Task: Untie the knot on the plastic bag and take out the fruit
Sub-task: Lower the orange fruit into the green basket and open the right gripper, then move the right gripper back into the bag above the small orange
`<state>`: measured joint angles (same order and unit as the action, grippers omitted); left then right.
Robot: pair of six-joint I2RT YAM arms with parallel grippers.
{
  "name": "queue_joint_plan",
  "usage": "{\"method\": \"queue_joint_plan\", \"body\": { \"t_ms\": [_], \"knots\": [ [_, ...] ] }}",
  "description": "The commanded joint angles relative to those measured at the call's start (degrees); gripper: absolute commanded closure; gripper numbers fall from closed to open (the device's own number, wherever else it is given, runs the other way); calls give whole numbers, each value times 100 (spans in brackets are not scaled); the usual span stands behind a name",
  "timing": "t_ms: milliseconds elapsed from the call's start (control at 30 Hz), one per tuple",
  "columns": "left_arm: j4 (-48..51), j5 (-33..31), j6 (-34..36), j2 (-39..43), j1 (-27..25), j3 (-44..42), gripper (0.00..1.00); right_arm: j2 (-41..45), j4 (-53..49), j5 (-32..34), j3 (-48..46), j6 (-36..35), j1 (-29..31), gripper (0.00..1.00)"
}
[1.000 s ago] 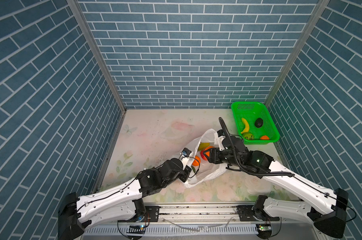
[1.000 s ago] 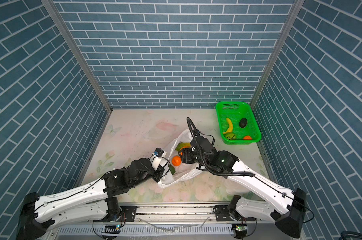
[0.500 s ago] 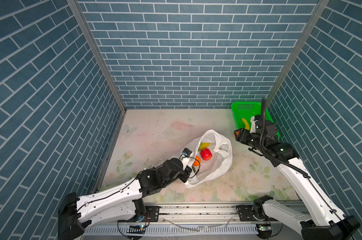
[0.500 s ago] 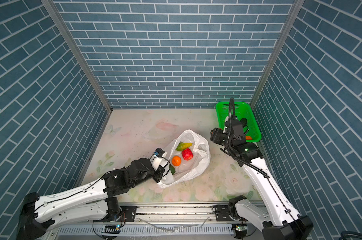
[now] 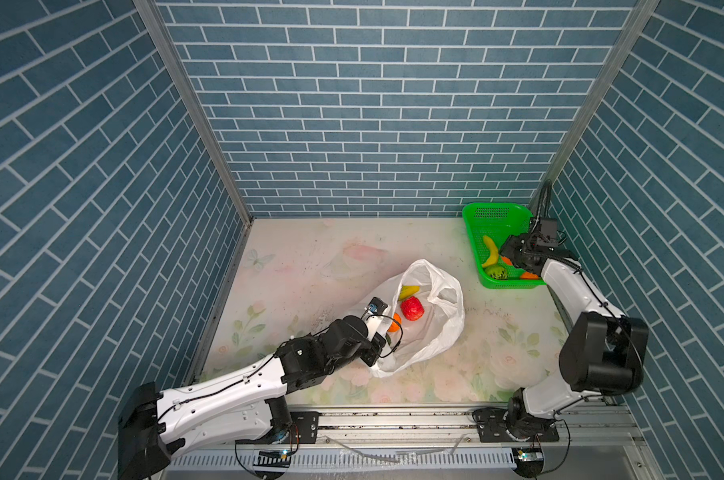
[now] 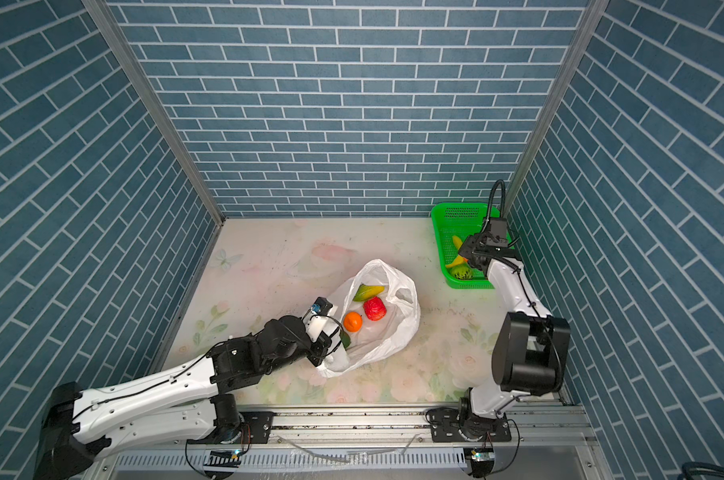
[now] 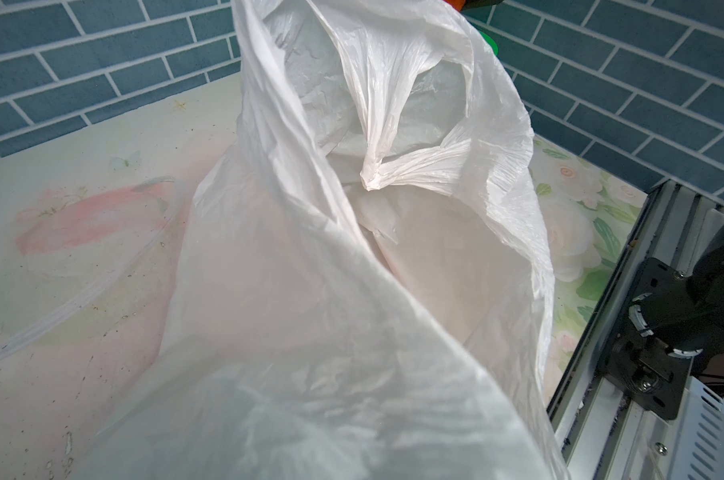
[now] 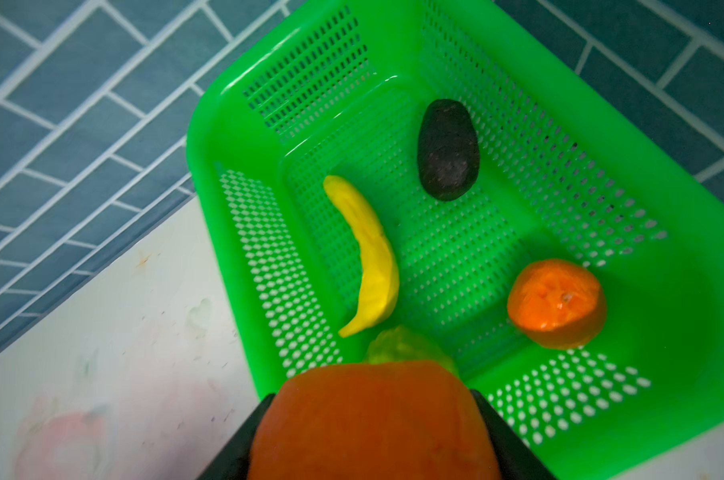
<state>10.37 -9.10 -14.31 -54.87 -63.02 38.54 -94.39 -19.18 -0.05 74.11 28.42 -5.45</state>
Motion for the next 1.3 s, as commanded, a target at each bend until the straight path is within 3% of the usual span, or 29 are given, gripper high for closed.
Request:
{"method": "queue_joint_plan", "body": {
  "t_ms": [0, 100, 233, 500, 800, 1067, 1267],
  "knots": [
    [-183, 2, 100, 58, -26, 58, 100, -543, 299, -171, 682, -171, -254, 33],
    [-187, -107, 124, 142, -26, 12, 100, -1129, 57, -198, 1143, -242, -359, 30],
    [-42, -228, 78, 328, -27, 22, 100, -1560, -265, -109, 1592, -289, -377, 18],
    [152, -180, 83, 511, -33, -76, 100, -1512, -537, -172, 1719, -258, -326, 13],
    [53, -149, 84, 539, -37, -163, 100, -569, -1051, -673, 1170, -283, 95, 15],
    [198, -240, 59, 660, -36, -163, 100, 1070, -1764, -922, 220, -172, 1201, 15],
    [272, -250, 56, 722, -37, -185, 100, 2070, -2489, -985, 5, -86, 2098, 15]
  ]
}}
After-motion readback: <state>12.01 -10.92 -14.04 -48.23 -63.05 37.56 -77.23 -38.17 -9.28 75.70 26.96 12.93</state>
